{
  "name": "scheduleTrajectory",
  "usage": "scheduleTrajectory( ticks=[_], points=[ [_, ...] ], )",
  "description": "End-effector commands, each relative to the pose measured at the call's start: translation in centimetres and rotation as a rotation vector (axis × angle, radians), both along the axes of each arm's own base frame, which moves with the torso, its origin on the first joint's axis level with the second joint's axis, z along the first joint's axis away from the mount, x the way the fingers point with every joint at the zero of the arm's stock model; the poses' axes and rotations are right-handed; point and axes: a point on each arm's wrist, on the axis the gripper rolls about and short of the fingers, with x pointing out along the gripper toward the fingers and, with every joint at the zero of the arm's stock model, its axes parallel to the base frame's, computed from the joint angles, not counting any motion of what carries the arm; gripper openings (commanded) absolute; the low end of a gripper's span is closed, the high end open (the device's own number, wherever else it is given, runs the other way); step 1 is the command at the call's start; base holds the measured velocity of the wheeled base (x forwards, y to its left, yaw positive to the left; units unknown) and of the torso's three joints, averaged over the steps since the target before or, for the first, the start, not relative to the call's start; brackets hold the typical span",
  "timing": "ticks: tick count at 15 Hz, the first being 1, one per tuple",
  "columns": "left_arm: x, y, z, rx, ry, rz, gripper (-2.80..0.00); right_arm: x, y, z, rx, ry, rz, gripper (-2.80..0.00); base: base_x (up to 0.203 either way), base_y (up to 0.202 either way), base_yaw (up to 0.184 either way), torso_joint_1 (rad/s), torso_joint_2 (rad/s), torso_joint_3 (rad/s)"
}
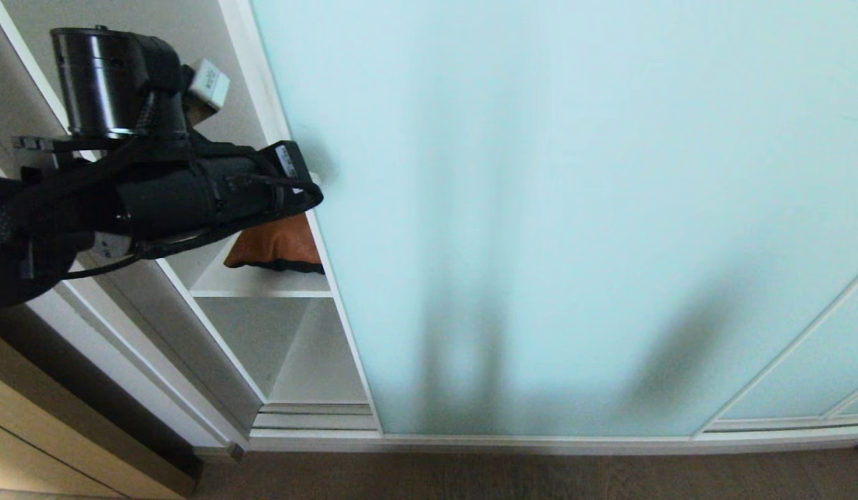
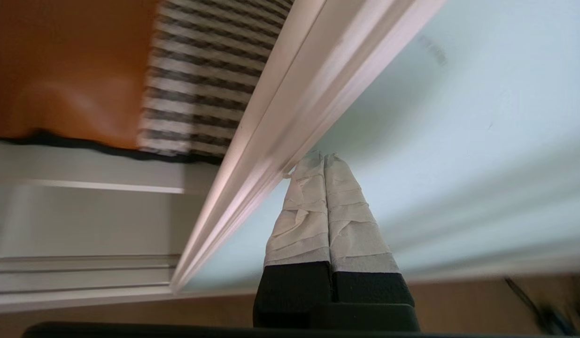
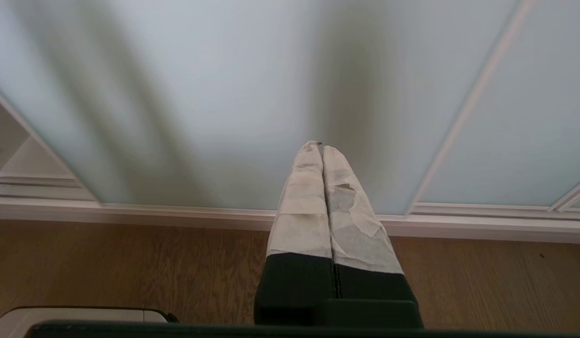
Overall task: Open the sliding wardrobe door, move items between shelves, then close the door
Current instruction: Close the door
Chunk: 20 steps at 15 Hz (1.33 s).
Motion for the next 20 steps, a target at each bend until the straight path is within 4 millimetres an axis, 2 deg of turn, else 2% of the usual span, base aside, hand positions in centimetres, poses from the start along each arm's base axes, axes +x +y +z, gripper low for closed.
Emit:
scheduleTrajectory(
  ticks=[1, 7, 14, 20],
  points=[
    [-0.9, 1.7, 0.4, -0.005, -0.012, 0.050, -2.80, 0.0, 0.0, 0.0, 0.000, 0.001, 0.000, -2.80, 0.000, 0.000, 0.000, 0.000, 0.00, 0.000],
    [-2.6, 5.5, -0.1, -0.003, 0.000, 0.169, -2.80, 0.0, 0.0, 0.0, 0.000, 0.002, 0.000, -2.80, 0.000, 0.000, 0.000, 0.000, 0.00, 0.000],
    [-4.2, 8.3, 0.1, -0.011, -0.055, 0.270, -2.80, 0.0, 0.0, 0.0, 0.000, 0.001, 0.000, -2.80, 0.000, 0.000, 0.000, 0.000, 0.00, 0.000],
    [-4.8, 10.9, 0.5, -0.012, -0.073, 0.381, -2.80, 0.0, 0.0, 0.0, 0.000, 0.003, 0.000, -2.80, 0.000, 0.000, 0.000, 0.000, 0.00, 0.000]
  ],
)
